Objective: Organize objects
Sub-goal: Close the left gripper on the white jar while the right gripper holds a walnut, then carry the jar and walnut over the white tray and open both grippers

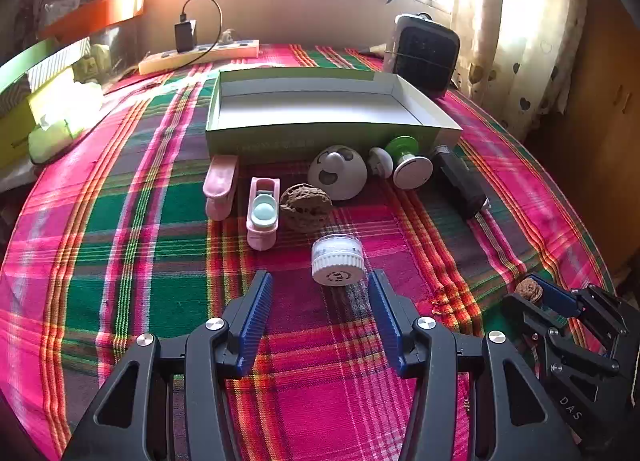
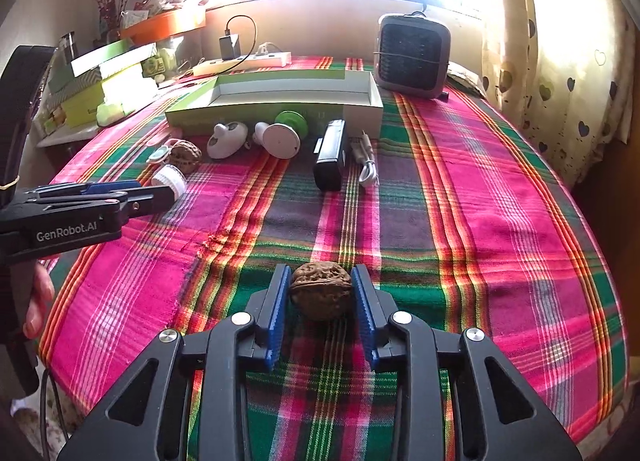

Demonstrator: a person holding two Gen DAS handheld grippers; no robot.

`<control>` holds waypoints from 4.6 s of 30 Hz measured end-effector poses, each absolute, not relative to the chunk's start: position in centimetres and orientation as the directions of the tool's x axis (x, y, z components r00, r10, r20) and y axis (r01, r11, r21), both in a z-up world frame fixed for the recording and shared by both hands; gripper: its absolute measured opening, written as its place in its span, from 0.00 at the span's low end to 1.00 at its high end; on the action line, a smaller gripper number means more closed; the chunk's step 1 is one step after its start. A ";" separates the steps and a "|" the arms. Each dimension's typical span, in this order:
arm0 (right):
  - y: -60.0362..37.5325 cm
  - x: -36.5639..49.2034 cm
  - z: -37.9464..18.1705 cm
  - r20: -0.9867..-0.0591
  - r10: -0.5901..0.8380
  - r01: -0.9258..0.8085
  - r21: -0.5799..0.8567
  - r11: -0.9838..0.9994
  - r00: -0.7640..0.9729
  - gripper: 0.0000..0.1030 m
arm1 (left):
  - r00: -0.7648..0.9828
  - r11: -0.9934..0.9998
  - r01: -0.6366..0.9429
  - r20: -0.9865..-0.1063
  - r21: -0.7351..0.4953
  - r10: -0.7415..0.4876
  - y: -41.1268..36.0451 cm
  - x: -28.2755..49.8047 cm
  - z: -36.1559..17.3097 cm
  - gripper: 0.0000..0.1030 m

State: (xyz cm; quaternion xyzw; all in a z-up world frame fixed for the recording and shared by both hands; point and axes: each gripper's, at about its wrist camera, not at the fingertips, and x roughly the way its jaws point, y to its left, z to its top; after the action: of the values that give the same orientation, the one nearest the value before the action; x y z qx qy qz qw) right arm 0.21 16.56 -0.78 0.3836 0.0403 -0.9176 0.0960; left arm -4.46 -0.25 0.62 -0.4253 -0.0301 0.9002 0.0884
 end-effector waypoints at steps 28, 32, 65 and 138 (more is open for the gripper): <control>15.5 -1.6 -0.6 -0.718 -0.169 0.241 0.002 -0.970 -0.675 0.32 | -0.621 -0.985 -0.146 -0.766 -0.095 0.166 0.5 -5.8 0.6 0.25; 15.4 -1.9 -0.4 -0.718 -0.172 0.245 0.002 -0.969 -0.675 0.32 | -0.626 -0.985 -0.148 -0.762 -0.092 0.165 0.6 -5.9 0.6 0.25; 13.3 -7.0 3.3 -0.669 -0.231 0.303 0.008 -0.953 -0.707 0.32 | -0.688 -0.985 -0.151 -0.707 -0.079 0.162 -0.4 -9.0 4.6 0.25; 9.1 -27.4 0.5 -0.820 -0.138 0.320 -0.058 -0.946 -0.556 0.32 | -0.603 -0.991 -0.128 -0.792 -0.026 0.098 -2.5 -26.2 1.2 0.25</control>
State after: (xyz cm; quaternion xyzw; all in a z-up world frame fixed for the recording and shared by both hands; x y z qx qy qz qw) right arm -27.42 9.10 0.46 0.4526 0.1006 -0.8763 0.1308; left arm -26.17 -2.46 1.19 -0.4413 0.0167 0.8950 0.0632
